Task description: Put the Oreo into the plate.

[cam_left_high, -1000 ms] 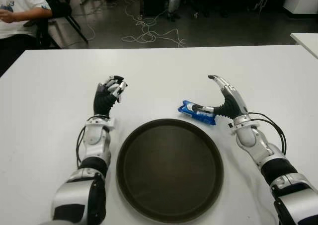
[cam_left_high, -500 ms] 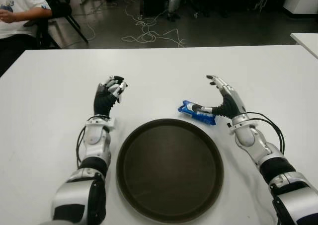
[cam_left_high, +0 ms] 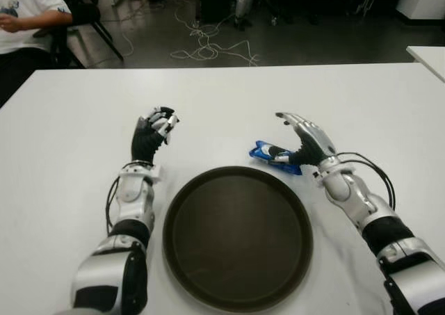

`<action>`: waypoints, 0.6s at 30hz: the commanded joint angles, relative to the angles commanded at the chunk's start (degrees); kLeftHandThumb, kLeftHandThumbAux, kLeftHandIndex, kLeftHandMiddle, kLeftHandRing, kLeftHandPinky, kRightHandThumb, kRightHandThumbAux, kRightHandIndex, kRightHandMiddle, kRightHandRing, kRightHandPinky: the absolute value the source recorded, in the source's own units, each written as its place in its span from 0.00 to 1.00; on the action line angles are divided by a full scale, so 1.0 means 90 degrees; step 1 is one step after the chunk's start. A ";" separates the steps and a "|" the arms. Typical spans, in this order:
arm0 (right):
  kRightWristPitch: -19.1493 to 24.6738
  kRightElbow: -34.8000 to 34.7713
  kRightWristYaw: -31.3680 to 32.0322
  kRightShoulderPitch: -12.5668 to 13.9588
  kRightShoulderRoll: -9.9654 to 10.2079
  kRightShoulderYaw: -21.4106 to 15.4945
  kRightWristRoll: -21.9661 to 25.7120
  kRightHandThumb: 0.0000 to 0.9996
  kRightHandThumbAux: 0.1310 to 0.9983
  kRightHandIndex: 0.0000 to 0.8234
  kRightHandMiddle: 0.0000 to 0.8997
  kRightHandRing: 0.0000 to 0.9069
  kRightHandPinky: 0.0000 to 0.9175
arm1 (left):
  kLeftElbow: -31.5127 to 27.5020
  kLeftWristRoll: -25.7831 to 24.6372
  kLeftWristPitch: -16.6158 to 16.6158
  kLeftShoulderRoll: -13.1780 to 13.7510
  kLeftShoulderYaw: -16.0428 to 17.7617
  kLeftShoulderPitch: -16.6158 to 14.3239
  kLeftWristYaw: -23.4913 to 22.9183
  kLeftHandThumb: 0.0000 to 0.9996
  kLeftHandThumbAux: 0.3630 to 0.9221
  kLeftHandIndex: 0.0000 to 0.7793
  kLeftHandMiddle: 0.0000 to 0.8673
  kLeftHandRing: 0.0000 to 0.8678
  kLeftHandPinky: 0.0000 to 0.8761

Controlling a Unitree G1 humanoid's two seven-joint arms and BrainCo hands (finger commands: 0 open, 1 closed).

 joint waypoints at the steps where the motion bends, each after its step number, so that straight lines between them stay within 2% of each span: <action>1: 0.0043 -0.0062 0.0062 0.0007 -0.0017 0.0020 -0.0011 0.00 0.70 0.15 0.20 0.22 0.23 | -0.0003 0.0010 0.0001 0.0001 -0.0003 0.0004 0.0021 0.86 0.53 0.53 0.60 0.93 0.92; 6: 0.0229 -0.0374 0.0328 0.0044 -0.0096 0.0121 -0.0126 0.00 0.68 0.15 0.19 0.21 0.22 | -0.0018 0.0059 -0.0040 -0.0012 -0.0019 0.0031 0.0121 0.86 0.53 0.53 0.60 0.93 0.92; 11: 0.0535 -0.0571 0.0673 -0.0085 -0.0177 0.0296 -0.0326 0.00 0.67 0.15 0.18 0.21 0.24 | -0.0015 0.0061 -0.0098 -0.0014 -0.0027 0.0036 0.0098 0.86 0.53 0.53 0.60 0.93 0.91; 18: 0.0869 -0.0648 0.0812 -0.0193 -0.0237 0.0472 -0.0612 0.00 0.68 0.14 0.18 0.23 0.26 | -0.0024 0.0071 -0.0121 -0.0008 -0.0053 0.0044 0.0083 0.86 0.53 0.53 0.61 0.94 0.92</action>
